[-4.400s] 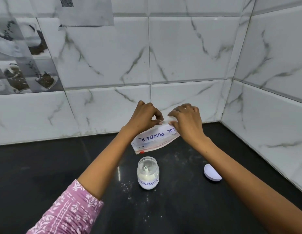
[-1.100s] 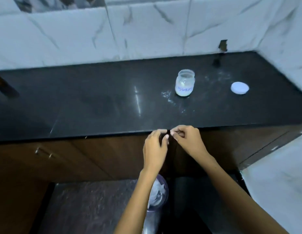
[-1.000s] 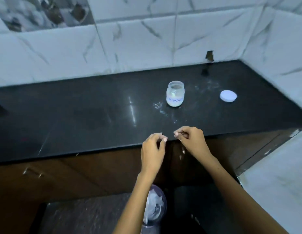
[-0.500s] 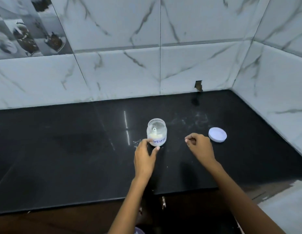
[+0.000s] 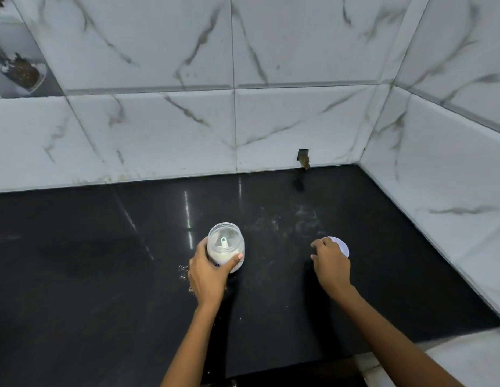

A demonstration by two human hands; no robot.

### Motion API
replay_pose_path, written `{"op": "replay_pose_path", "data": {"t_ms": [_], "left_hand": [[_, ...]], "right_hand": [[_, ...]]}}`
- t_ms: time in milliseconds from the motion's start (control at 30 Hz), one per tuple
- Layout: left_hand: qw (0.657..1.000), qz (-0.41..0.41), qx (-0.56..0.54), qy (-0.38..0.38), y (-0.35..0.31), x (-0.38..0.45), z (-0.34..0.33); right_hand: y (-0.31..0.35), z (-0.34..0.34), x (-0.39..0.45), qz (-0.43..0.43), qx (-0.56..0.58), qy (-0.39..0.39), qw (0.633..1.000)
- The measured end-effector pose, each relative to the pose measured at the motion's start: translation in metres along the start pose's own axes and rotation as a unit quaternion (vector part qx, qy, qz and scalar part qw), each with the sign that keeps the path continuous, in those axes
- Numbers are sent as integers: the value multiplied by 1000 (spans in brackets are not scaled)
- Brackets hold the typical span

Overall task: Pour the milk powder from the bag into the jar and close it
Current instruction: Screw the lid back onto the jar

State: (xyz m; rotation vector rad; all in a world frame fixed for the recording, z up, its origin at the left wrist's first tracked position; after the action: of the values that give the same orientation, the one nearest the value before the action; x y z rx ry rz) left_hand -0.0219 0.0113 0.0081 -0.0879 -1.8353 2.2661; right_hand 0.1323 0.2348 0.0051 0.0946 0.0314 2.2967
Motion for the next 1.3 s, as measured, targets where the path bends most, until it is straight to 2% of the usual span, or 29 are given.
{"op": "replay_pose_path", "data": {"t_ms": [167, 367, 500, 600, 733, 800, 867, 967, 1033, 1100, 1133, 1200, 1300], "left_hand": [[999, -37, 25, 14, -5, 7, -21], [997, -64, 21, 35, -12, 17, -41], [997, -65, 16, 37, -12, 24, -45], [997, -66, 4, 34, -8, 25, -46], [997, -56, 4, 45, -5, 26, -45], [997, -56, 4, 45, -2, 28, -40], [997, -55, 3, 45, -1, 29, -37], [997, -58, -2, 46, -2, 27, -40], [997, -58, -5, 49, -4, 26, -44], [997, -59, -8, 53, -5, 25, -48], [997, -60, -8, 54, -5, 25, -49], [997, -60, -7, 50, -5, 25, -47], [997, -62, -6, 47, -4, 25, -45]], "right_hand": [[-7, -7, 8, 2, -26, 10, 1000], [-8, -11, 18, -14, -30, -26, 999], [-6, -20, 21, -18, 31, -33, 999], [0, -24, 19, 11, 32, -48, 998], [27, -2, 15, 33, 166, -72, 983], [45, 19, 16, 28, 307, -81, 948], [59, 41, 19, 22, 459, -60, 886], [70, 67, 27, 22, 606, -21, 795], [77, 70, 34, 3, 690, 64, 721], [87, 63, 38, -32, 769, 180, 612], [91, 58, 39, -53, 786, 220, 576], [99, 47, 39, -91, 779, 266, 561], [98, 34, 42, -120, 762, 282, 571]]}}
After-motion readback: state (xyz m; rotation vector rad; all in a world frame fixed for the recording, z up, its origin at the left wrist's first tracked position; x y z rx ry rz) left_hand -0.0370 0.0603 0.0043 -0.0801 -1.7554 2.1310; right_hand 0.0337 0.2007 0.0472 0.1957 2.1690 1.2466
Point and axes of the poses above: each hand's wrist, its own x-axis towards the middle knuckle, its own z-axis out of the back of the hand, y = z × x, the point moved 3 cm from there along x, towards the middle knuckle, and after that the axes turned 13 degrees about -x, right-handed, at the moved point
